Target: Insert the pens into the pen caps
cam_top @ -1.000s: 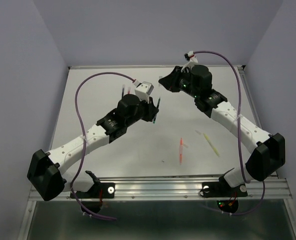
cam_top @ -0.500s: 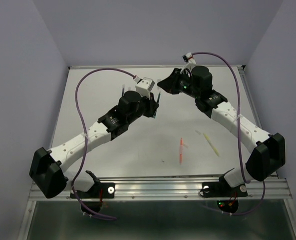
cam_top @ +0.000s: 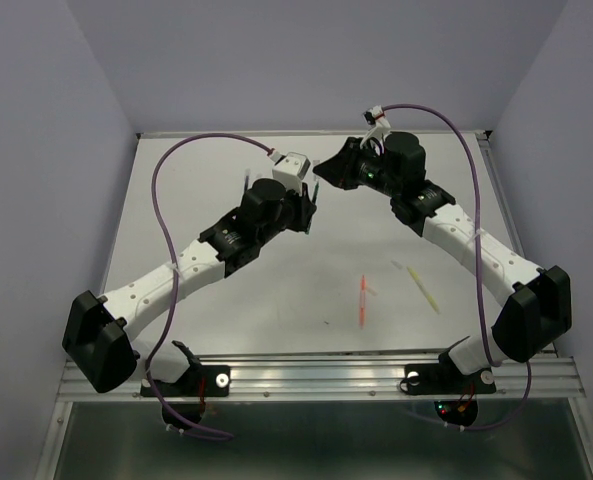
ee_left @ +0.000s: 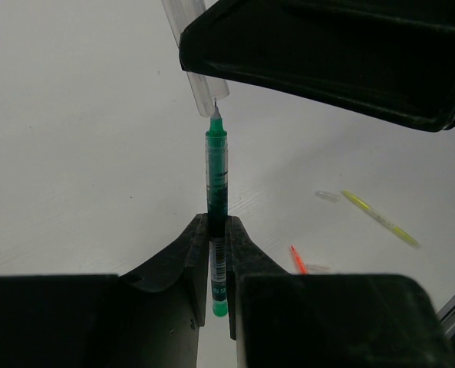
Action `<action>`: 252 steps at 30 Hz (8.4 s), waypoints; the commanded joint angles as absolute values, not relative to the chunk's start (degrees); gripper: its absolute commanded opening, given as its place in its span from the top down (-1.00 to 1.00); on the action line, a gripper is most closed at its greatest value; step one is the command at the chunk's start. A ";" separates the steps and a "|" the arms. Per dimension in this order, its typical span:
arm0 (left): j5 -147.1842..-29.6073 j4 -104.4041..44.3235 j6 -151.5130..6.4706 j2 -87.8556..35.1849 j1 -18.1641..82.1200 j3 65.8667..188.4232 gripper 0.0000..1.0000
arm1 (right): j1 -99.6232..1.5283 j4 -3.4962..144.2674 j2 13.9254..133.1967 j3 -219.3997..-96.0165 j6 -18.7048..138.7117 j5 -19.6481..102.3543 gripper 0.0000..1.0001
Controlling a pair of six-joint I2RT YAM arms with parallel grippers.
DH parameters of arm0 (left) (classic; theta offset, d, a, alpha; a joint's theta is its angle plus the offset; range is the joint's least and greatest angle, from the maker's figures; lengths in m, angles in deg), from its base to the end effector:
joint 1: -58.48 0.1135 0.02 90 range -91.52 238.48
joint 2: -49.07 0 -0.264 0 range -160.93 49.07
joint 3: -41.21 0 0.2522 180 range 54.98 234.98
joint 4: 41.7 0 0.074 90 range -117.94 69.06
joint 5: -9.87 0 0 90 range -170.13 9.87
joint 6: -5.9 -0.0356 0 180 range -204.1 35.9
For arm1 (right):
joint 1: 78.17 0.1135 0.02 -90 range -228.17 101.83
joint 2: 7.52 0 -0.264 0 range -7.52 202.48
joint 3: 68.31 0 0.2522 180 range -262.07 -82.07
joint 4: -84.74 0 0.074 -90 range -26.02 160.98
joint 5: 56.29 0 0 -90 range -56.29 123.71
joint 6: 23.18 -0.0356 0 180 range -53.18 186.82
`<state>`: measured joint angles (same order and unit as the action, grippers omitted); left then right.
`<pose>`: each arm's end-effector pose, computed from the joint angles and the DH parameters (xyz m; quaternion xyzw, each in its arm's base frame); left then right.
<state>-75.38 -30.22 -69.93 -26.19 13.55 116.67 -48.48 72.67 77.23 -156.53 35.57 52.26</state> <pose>0.2232 -0.2185 0.3483 0.1795 0.7518 -0.2846 0.5670 0.3020 0.1852 0.3755 -0.0949 0.7496 0.4317 0.4927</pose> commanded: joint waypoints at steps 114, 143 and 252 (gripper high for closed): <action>-69.85 -48.41 -52.90 -20.80 19.01 116.94 1.00 | -48.47 96.47 72.20 -146.06 22.26 57.89 0.84; -71.43 -50.88 -53.69 -22.47 18.93 118.70 1.00 | -48.47 88.38 73.95 -149.49 32.10 55.51 0.41; -85.06 -51.14 -67.58 -21.51 18.14 112.72 1.00 | -54.00 73.09 82.30 -172.60 34.04 55.76 0.53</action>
<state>-84.78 -49.30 -66.82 -24.18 18.73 113.45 -52.72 70.10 82.15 -169.40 34.17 55.19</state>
